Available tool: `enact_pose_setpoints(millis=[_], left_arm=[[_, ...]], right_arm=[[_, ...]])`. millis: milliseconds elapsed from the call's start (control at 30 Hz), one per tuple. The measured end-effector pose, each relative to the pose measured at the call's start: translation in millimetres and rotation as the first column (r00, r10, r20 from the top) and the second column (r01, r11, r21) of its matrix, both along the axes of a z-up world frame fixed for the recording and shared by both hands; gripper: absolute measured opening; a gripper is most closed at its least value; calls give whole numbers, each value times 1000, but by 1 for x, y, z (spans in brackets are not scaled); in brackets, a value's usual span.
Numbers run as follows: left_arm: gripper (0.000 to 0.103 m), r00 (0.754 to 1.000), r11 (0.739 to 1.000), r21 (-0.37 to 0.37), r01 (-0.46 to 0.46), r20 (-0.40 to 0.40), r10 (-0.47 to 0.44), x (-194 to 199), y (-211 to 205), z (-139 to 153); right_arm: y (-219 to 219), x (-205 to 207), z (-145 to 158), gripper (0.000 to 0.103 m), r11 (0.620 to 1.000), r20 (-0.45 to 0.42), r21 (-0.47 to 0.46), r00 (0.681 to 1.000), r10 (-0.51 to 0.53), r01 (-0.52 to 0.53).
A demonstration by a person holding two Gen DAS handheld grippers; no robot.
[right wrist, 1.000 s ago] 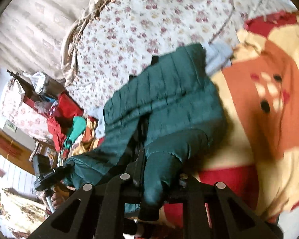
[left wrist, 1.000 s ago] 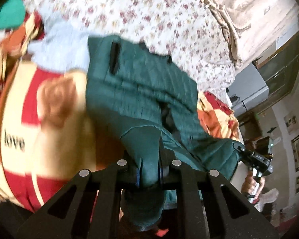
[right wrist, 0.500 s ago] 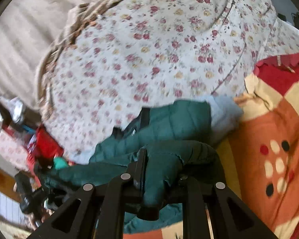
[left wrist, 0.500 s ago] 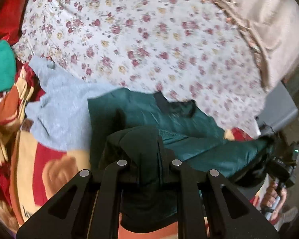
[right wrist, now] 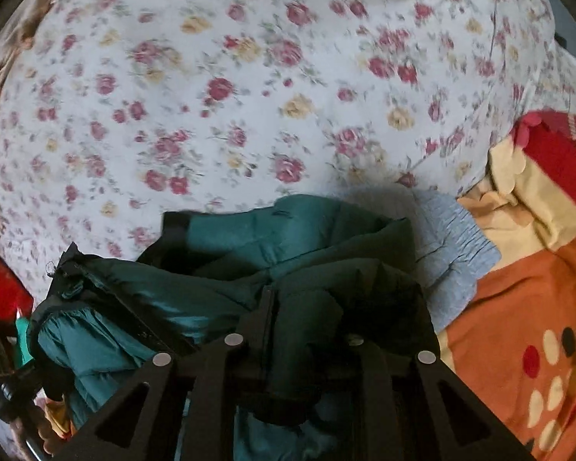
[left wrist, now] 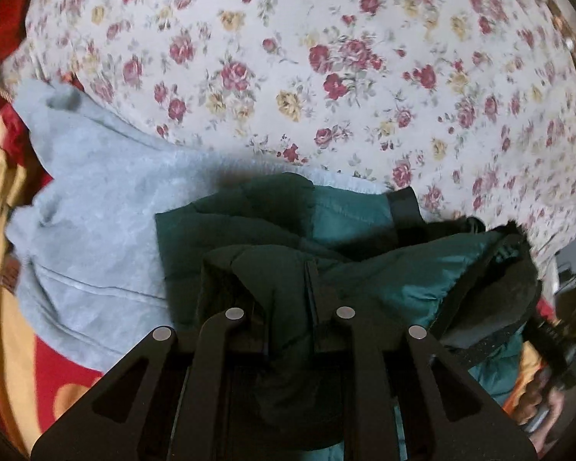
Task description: Fold large clothes
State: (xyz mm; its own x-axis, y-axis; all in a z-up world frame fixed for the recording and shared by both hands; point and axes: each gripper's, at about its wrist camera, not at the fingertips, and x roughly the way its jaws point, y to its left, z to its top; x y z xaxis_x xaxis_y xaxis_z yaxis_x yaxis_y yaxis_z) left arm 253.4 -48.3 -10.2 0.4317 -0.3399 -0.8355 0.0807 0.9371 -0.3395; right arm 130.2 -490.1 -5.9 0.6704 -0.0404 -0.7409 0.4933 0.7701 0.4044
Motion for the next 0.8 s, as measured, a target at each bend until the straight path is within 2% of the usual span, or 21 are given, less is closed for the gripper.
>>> enact_pose_setpoints(millis=[67,200,333,400,467,533,633,800], left_arm=[[16,1000,999,-47,-12,-15,12,0,6,0],[17,1000,986,-164,-27,-10,25,-9,21,9],[26,1000,975,-224,-8,26,15,-24,28,27],[32,999,971,-239,2,52,10,-29,30,38],[44,996,971,-240,-3,86,24,-34,31,50],[50,994,961,-278,-3,101,32,-37,36,61],[53,991,956,-291,-35,115,72,-39,43,72],[55,981,952,-304,-49,166,103,-51,59,96]], right_arm=[[-5,-2,0,17,1000,24,24,1000,-16,15],[-9,-29,16,20,998,149,52,987,-53,45],[-8,-51,28,23,995,221,97,974,-59,39],[-4,-57,38,24,994,249,101,967,-57,33],[1,-63,48,24,996,267,89,962,-52,29],[5,-65,53,25,997,271,78,962,-47,27],[9,-70,60,26,997,281,74,959,-46,27],[9,-82,65,33,990,332,141,943,-36,-12]])
